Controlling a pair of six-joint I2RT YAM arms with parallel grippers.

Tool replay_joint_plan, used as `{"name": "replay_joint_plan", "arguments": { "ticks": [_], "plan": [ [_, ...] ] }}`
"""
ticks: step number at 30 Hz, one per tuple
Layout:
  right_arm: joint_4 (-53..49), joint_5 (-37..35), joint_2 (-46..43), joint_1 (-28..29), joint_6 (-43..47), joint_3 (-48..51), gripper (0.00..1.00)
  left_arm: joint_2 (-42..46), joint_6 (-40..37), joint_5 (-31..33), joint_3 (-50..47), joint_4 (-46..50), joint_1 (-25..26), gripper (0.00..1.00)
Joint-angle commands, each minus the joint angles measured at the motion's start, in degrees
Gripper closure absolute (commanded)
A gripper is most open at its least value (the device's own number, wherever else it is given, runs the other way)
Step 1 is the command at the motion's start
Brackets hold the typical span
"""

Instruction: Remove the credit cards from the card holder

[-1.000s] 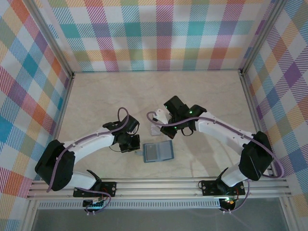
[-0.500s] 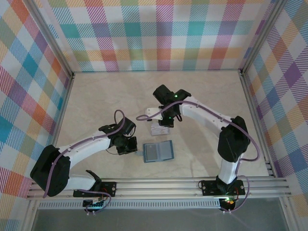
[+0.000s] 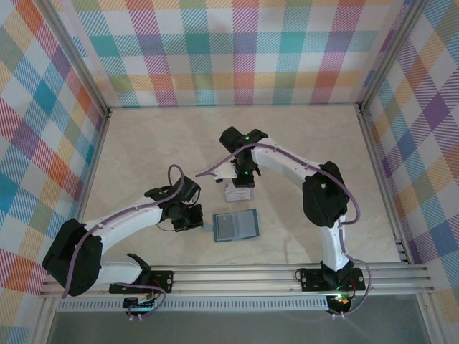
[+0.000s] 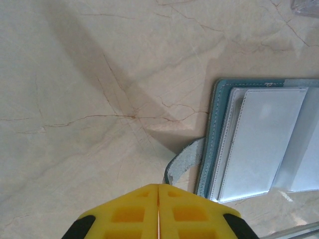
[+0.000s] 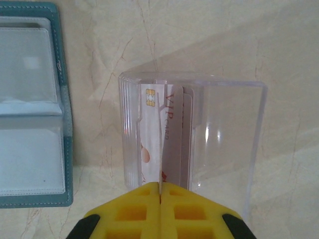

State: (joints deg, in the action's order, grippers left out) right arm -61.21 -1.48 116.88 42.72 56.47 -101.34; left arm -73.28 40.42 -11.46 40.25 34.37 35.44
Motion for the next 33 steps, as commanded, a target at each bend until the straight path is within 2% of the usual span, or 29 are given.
{"name": "replay_joint_plan", "arguments": {
  "ticks": [1,10,15,19,24,29,33],
  "plan": [
    [-3.51,1.67,1.56,-0.18,1.54,-2.41,1.00,1.32,-1.19,-0.47,-1.02,0.96,-0.99,0.91],
    [-5.50,3.66,3.95,-0.18,1.41,-3.58,0.96,1.34,-1.36,-0.75,-1.42,0.77,-1.45,0.91],
    [-0.95,-0.32,3.84,-0.24,-0.16,-3.60,0.74,1.64,-1.48,-0.71,-1.50,0.87,-1.69,0.91],
    [3.66,-3.57,1.61,-0.18,-1.25,-2.50,0.69,1.76,-1.57,-0.88,-1.50,0.87,-1.78,0.91],
    [6.82,-3.56,-2.42,-0.18,-2.61,-0.13,0.68,1.64,-1.59,-1.88,-1.39,0.42,-1.78,0.91],
    [9.35,-2.41,-6.69,-0.09,-8.70,2.46,0.67,1.29,-1.60,-4.89,-0.62,-1.39,-1.78,0.91],
    [14.04,-1.97,-10.45,-0.14,-20.23,6.07,0.63,1.11,-1.59,-6.29,0.74,-1.66,-1.76,0.91]
  ]
}}
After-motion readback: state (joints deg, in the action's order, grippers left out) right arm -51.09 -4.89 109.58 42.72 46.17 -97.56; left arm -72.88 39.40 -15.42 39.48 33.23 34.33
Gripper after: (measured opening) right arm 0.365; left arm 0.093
